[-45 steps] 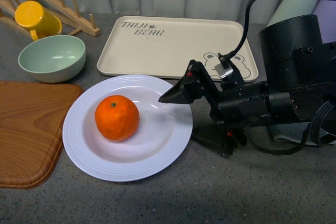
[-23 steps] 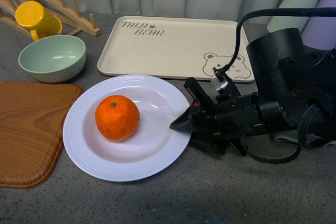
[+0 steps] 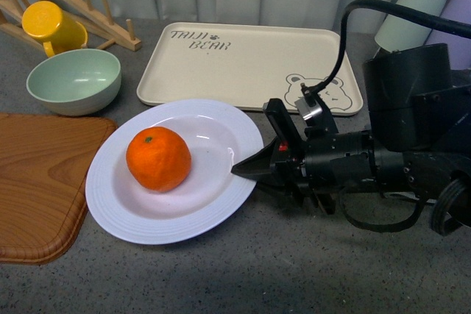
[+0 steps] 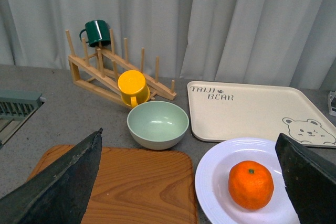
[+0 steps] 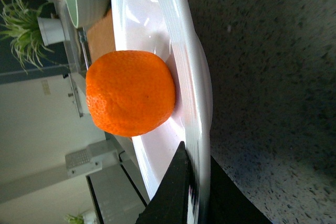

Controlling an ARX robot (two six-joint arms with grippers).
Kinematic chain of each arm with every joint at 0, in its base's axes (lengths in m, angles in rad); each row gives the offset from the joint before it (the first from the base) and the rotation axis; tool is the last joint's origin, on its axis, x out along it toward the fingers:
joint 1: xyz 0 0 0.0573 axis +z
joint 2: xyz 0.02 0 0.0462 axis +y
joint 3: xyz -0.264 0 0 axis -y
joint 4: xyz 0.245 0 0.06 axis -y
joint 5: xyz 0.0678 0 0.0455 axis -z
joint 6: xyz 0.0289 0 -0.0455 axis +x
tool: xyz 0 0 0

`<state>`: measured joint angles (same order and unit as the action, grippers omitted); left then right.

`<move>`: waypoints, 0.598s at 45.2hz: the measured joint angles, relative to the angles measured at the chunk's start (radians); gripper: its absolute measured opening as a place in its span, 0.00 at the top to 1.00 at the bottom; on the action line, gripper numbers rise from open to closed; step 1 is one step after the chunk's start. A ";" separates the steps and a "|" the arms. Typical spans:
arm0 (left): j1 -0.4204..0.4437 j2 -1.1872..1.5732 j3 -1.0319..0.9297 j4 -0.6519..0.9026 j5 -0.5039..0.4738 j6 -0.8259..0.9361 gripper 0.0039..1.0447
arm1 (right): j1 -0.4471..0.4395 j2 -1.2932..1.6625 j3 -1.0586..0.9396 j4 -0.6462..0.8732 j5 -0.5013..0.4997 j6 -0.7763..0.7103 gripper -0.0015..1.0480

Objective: Place orange and plate with both arms

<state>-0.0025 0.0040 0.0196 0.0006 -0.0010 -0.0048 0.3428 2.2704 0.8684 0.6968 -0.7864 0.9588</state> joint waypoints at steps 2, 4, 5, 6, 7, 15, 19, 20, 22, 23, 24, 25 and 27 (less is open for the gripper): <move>0.000 0.000 0.000 0.000 0.000 0.000 0.06 | -0.009 0.000 -0.015 0.055 0.010 0.026 0.98; 0.000 0.000 0.000 0.000 0.000 0.000 0.06 | -0.019 0.000 -0.027 0.108 0.019 0.051 0.98; 0.000 0.000 0.000 0.000 0.000 0.000 0.06 | -0.023 0.002 -0.032 0.135 0.024 0.061 0.99; 0.000 0.000 0.000 0.000 0.000 0.000 0.06 | -0.026 0.002 -0.035 0.158 0.027 0.068 0.99; 0.000 0.000 0.000 0.000 0.000 0.000 0.06 | -0.029 0.004 -0.037 0.171 0.033 0.073 0.99; 0.000 0.000 0.000 0.000 0.000 0.000 0.06 | -0.042 0.038 -0.040 0.320 0.089 0.167 0.99; 0.000 0.000 0.000 0.000 0.000 0.000 0.06 | -0.040 0.051 -0.037 0.370 0.090 0.217 0.99; 0.000 0.000 0.000 0.000 0.000 0.000 0.06 | -0.039 0.051 -0.035 0.375 0.089 0.223 0.99; 0.000 0.000 0.000 0.000 0.000 0.000 0.06 | -0.035 0.053 -0.031 0.385 0.088 0.240 0.99; 0.000 0.000 0.000 0.000 0.000 0.000 0.06 | -0.032 0.053 -0.028 0.390 0.087 0.253 0.99; 0.000 0.000 0.000 0.000 0.000 0.000 0.06 | -0.030 0.055 -0.026 0.395 0.085 0.262 0.99; 0.000 0.000 0.000 0.000 0.000 0.000 0.06 | -0.028 0.058 -0.026 0.408 0.084 0.271 0.99; 0.000 0.000 0.000 0.000 0.000 0.000 0.06 | -0.027 0.065 -0.026 0.438 0.082 0.286 0.99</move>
<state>-0.0025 0.0040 0.0196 0.0006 -0.0010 -0.0048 0.3153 2.3352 0.8421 1.1347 -0.7048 1.2449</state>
